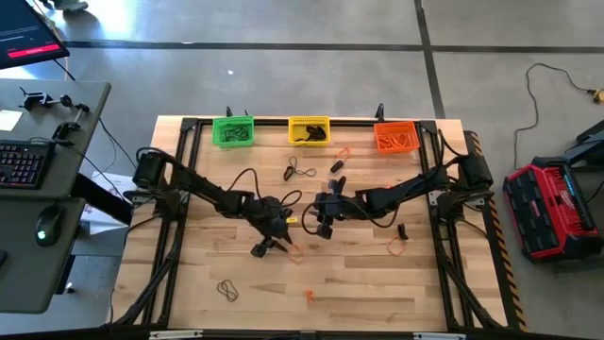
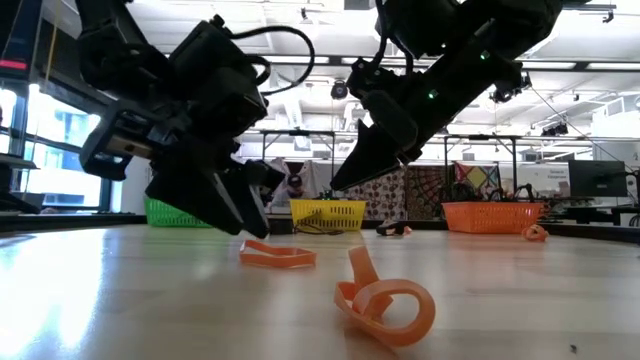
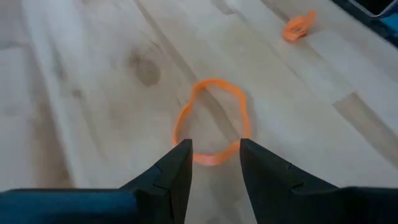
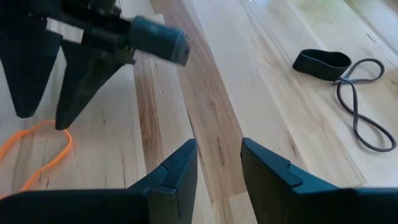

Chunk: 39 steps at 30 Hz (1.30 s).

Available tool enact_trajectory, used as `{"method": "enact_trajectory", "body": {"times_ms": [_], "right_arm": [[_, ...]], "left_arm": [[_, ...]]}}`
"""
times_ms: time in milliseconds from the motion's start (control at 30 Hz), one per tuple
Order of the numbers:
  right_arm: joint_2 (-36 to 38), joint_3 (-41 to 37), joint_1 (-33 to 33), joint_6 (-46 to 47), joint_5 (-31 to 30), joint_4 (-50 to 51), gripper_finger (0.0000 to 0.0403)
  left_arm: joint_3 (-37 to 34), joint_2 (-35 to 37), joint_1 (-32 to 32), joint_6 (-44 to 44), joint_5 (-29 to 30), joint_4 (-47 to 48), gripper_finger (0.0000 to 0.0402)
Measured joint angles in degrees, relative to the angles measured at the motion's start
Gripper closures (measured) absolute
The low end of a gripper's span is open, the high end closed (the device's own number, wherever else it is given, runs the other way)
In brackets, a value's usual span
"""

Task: Sort rubber bands into baskets
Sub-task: Put the orange rubber band into the orange bin

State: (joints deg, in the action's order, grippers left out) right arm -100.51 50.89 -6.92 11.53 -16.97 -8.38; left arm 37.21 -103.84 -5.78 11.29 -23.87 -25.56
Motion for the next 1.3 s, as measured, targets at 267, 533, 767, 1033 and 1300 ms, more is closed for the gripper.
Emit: {"method": "enact_trajectory", "body": {"times_ms": [267, 533, 767, 1033, 1300], "right_arm": [[0.00, 0.00, 0.00, -0.02, 0.00, 0.00, 0.0288], [0.00, 0.00, 0.00, -0.02, 0.00, -0.02, 0.0288], [0.00, 0.00, 0.00, -0.04, 0.00, -0.02, 0.0288], [0.00, -0.01, 0.00, -0.04, -0.02, -0.02, 0.0288], [0.00, -0.04, 0.00, -0.04, 0.00, -0.07, 0.0288]], "left_arm": [[0.61, -3.03, 1.02, -1.66, -4.36, -2.81, 0.0289], [0.59, -3.03, 1.01, -1.13, -4.07, -2.60, 0.0336], [0.61, -3.03, 1.01, -0.20, -3.42, -2.51, 0.0398], [0.87, 0.34, 0.32, 2.83, 0.00, 2.44, 0.0401], [1.20, 3.92, -1.88, 5.77, 5.69, 5.71, 0.0387]]}}
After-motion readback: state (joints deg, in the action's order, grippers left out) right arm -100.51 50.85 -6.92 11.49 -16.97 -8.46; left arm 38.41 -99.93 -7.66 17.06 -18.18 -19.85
